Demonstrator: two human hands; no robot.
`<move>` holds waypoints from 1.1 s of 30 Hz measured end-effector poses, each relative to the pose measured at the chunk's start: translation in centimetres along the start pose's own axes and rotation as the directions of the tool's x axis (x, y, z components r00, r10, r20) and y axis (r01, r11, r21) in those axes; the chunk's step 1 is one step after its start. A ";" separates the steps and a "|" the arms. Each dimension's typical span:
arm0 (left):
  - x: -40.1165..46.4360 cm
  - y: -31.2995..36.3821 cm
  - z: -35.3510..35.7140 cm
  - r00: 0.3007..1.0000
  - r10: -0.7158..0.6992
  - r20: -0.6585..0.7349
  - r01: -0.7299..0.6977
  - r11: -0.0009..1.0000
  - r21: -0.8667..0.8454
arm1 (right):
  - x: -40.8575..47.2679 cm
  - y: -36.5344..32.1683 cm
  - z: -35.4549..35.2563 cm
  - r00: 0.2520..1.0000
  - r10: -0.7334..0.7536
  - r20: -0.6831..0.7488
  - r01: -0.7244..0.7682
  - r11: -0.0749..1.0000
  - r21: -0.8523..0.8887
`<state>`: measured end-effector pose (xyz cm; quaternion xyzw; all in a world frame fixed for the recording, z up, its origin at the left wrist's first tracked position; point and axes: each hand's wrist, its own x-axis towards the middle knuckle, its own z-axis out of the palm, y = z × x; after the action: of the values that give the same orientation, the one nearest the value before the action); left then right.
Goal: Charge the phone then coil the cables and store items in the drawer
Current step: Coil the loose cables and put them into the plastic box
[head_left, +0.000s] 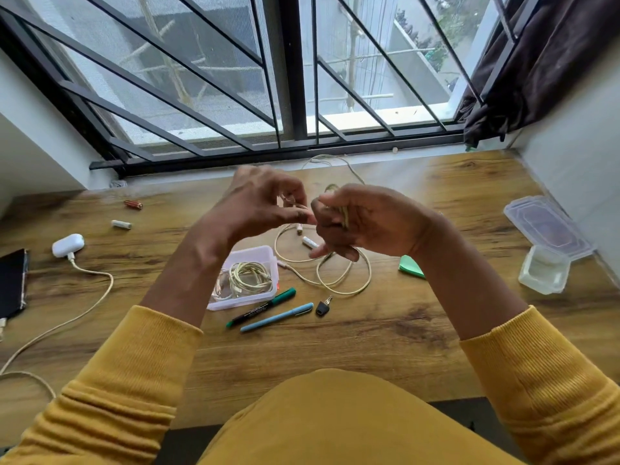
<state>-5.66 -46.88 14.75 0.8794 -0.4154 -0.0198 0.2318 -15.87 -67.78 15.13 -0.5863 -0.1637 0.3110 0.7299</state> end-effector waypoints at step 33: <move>-2.5 3.7 3.8 0.979 -0.205 0.005 0.079 0.355 -0.932 | 0.9 1.4 -1.7 0.988 -0.032 0.152 -0.021 0.944 0.331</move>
<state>-10.78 -48.56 12.52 0.6288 -0.2411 -0.2201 0.7057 -14.50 -68.33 13.27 -0.4289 -0.1670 0.3767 0.8039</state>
